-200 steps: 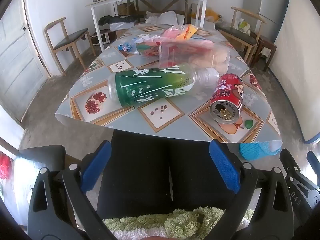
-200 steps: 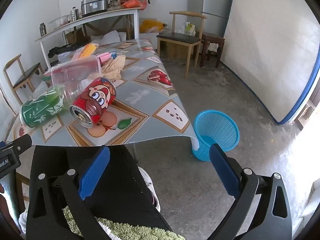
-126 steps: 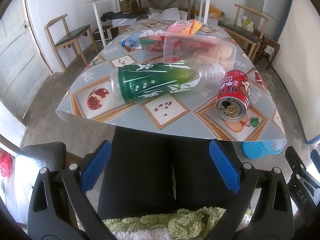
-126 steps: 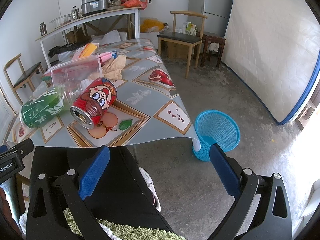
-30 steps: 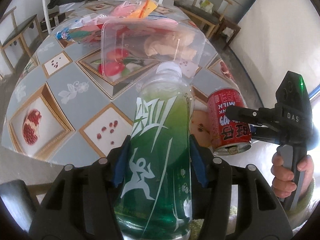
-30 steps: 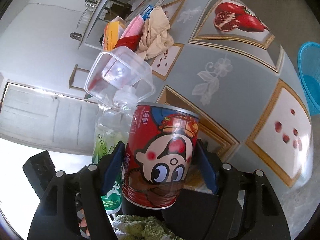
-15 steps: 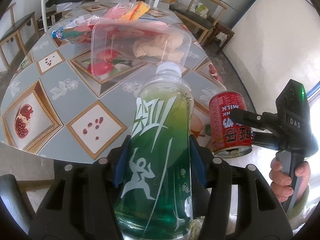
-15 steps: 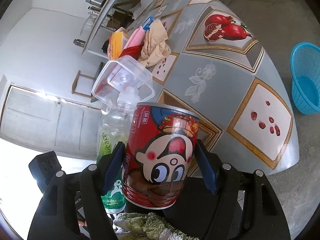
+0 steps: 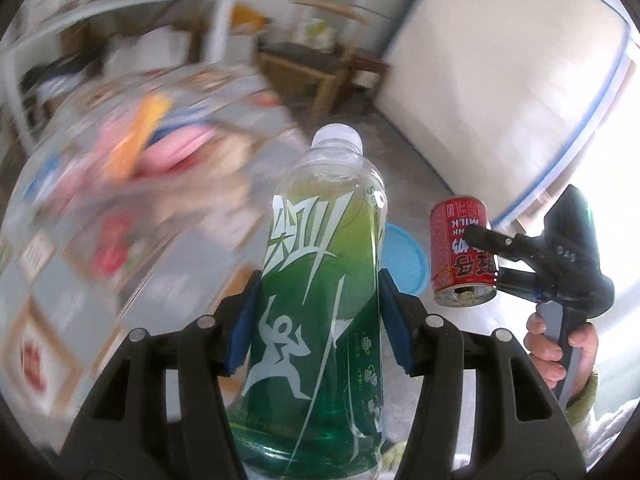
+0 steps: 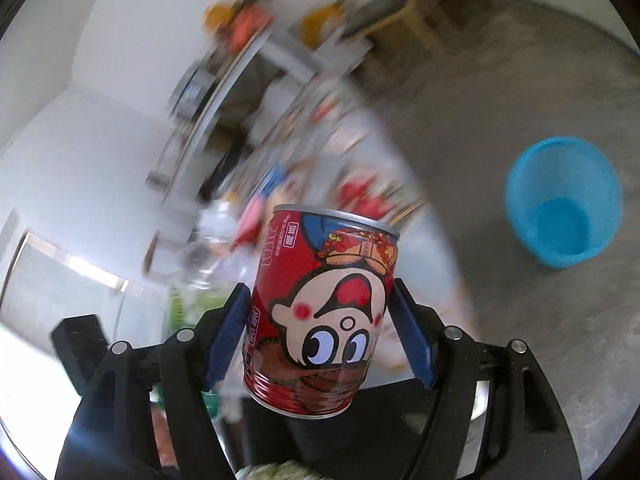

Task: Collect trash
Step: 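Carry the green bottle and red can over the blue wastebasket with both tools, then open both tools to drop the bottle and can into the wastebasket, then move the left tool to the plastic bag while the right tool reaches the clear container, then close the left tool on the clear plastic bag while the right tool grips the container rim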

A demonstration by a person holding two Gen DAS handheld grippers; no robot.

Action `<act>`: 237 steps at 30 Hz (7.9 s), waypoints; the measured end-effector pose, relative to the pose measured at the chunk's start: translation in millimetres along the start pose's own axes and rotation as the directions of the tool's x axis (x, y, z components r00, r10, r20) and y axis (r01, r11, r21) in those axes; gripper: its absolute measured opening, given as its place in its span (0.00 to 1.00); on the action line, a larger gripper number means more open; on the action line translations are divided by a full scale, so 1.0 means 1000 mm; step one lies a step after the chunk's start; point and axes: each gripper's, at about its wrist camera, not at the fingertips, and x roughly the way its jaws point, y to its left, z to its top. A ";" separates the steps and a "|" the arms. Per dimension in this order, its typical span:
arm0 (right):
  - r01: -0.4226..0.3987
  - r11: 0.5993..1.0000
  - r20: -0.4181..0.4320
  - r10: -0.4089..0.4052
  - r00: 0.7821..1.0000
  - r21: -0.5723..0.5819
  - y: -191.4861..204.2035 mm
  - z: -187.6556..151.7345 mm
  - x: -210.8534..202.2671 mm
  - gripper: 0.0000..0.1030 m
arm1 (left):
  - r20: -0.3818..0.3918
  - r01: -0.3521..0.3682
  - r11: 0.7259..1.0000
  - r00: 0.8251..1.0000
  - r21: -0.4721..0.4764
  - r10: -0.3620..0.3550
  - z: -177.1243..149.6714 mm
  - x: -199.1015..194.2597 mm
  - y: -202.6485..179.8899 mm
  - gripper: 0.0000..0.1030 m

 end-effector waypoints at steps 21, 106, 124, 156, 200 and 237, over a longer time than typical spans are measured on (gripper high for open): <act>0.305 0.771 -0.165 -0.258 0.952 0.559 -0.321 0.049 0.094 0.67 | -0.749 0.063 0.990 0.661 0.129 0.056 0.069 0.430 -0.153 0.53; 0.087 0.815 -0.209 -0.247 0.946 -0.573 0.171 -0.056 0.205 0.07 | 0.185 -0.053 0.936 0.975 -0.348 0.124 -0.084 -0.034 0.217 0.42; 0.091 0.965 -0.495 -0.206 0.844 -0.245 0.098 -0.054 0.158 0.14 | 0.239 -0.009 0.925 0.965 -0.379 0.107 -0.091 -0.057 0.226 0.41; 0.081 0.977 -0.487 -0.170 0.857 -0.197 0.081 -0.052 0.158 0.17 | 0.247 0.283 0.445 0.959 -0.850 -0.137 -0.050 0.014 0.378 0.46; 0.114 0.975 -0.493 -0.195 0.848 -0.190 0.087 -0.061 0.166 0.18 | 0.217 0.256 0.402 0.966 -0.879 -0.142 -0.054 0.023 0.399 0.55; 0.130 0.970 -0.489 -0.217 0.845 -0.206 0.093 -0.067 0.169 0.18 | 0.322 0.219 0.570 0.943 -0.792 0.086 -0.097 -0.071 0.347 0.01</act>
